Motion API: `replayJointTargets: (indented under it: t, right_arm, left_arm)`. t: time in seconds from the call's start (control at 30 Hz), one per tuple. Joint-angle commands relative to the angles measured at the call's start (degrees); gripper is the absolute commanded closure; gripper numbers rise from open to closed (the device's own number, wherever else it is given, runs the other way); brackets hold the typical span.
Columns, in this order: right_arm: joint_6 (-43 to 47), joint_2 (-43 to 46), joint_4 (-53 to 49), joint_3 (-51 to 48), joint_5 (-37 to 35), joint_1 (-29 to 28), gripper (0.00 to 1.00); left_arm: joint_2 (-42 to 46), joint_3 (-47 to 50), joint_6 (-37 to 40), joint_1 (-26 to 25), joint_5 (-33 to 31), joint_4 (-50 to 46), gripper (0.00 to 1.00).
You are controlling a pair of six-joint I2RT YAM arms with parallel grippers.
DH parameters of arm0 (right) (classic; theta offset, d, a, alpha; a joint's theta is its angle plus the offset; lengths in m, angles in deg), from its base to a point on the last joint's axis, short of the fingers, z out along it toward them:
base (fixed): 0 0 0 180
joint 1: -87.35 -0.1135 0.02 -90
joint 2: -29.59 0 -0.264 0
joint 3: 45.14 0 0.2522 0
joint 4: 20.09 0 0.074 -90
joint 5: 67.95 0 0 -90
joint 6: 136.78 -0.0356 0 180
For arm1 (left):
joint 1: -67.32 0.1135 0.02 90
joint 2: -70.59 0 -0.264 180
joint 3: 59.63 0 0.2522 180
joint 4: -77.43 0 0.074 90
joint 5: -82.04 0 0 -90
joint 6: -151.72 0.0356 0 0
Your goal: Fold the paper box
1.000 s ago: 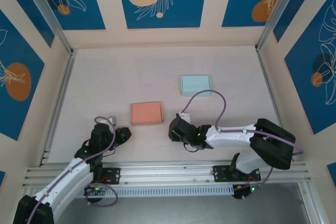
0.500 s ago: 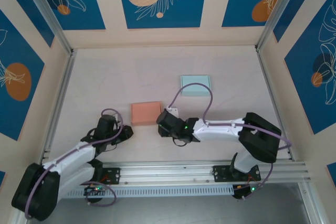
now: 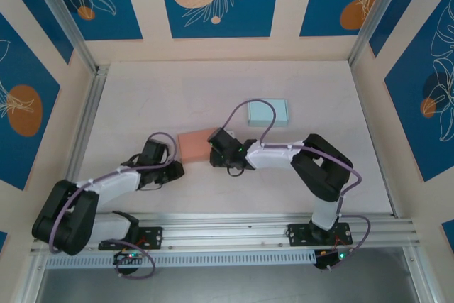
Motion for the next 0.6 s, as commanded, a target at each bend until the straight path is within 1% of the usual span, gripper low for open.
replayJointTargets:
  t: [0.0, 0.17, 0.3, 0.43, 0.57]
  right_arm:
    - [4.3, -2.0, -0.2, 4.5, 3.4, 2.5, 0.74]
    - [5.8, -3.7, -1.7, 8.1, 4.0, 3.9, 0.74]
    - [5.4, -4.4, -1.8, 8.9, 3.9, 4.0, 0.76]
    - [5.2, -4.0, -2.6, 8.8, 3.8, 3.8, 0.76]
    - [4.8, -2.7, -3.7, 8.0, 2.4, 3.6, 0.76]
  left_arm:
    - [-9.2, -5.5, 6.6, -0.4, -9.3, 24.2, 0.75]
    - [-12.0, -10.4, 8.2, 0.1, -13.4, 23.3, 0.74]
    - [-13.4, -12.5, 7.9, 1.2, -17.6, 22.7, 0.74]
    - [-14.1, -13.8, 7.9, 2.1, -18.9, 22.7, 0.74]
    - [-12.4, -13.9, 7.0, 3.2, -19.6, 23.2, 0.74]
